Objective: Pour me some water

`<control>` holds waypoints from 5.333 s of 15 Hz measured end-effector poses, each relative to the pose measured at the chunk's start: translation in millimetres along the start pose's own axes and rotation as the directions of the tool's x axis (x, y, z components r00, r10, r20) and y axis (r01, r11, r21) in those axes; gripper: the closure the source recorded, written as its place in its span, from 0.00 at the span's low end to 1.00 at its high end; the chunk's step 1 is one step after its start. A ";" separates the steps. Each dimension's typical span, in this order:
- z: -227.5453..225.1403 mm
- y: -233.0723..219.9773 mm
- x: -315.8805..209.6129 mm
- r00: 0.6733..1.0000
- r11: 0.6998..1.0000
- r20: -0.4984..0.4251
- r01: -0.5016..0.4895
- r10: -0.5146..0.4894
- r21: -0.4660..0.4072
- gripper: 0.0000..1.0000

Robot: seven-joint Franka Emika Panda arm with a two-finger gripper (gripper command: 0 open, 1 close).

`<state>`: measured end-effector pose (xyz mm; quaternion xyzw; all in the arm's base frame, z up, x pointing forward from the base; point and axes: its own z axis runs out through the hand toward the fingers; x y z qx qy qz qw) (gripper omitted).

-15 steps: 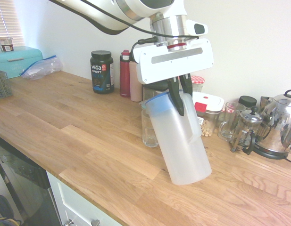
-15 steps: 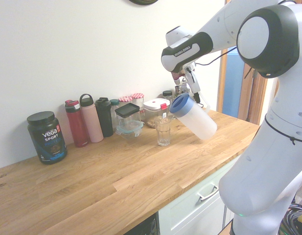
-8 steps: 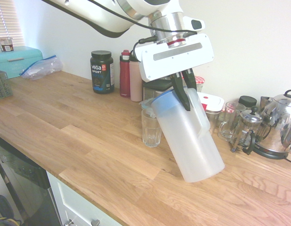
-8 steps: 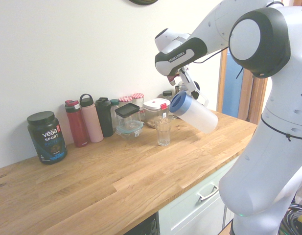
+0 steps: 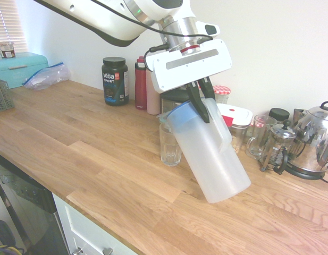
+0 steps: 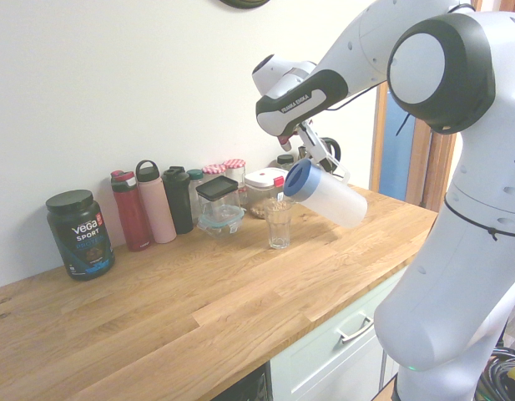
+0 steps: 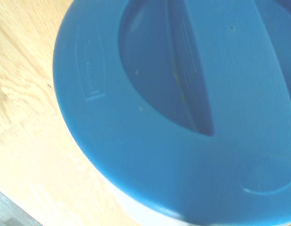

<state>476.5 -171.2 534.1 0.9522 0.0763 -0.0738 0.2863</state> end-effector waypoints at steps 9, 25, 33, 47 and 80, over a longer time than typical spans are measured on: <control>-19.7 21.2 -20.5 0.993 0.991 -0.070 -0.088 0.095 0.096 1.00; -23.2 109.4 -207.6 0.688 0.547 0.031 -0.602 0.725 0.581 1.00; -55.0 38.1 -215.1 0.467 0.382 -0.017 -0.700 0.884 0.603 1.00; -164.3 -199.7 -176.2 0.615 0.470 -0.091 -0.490 0.783 0.735 1.00; -165.0 -312.2 -72.4 0.661 0.538 -0.068 -0.541 0.747 0.646 0.00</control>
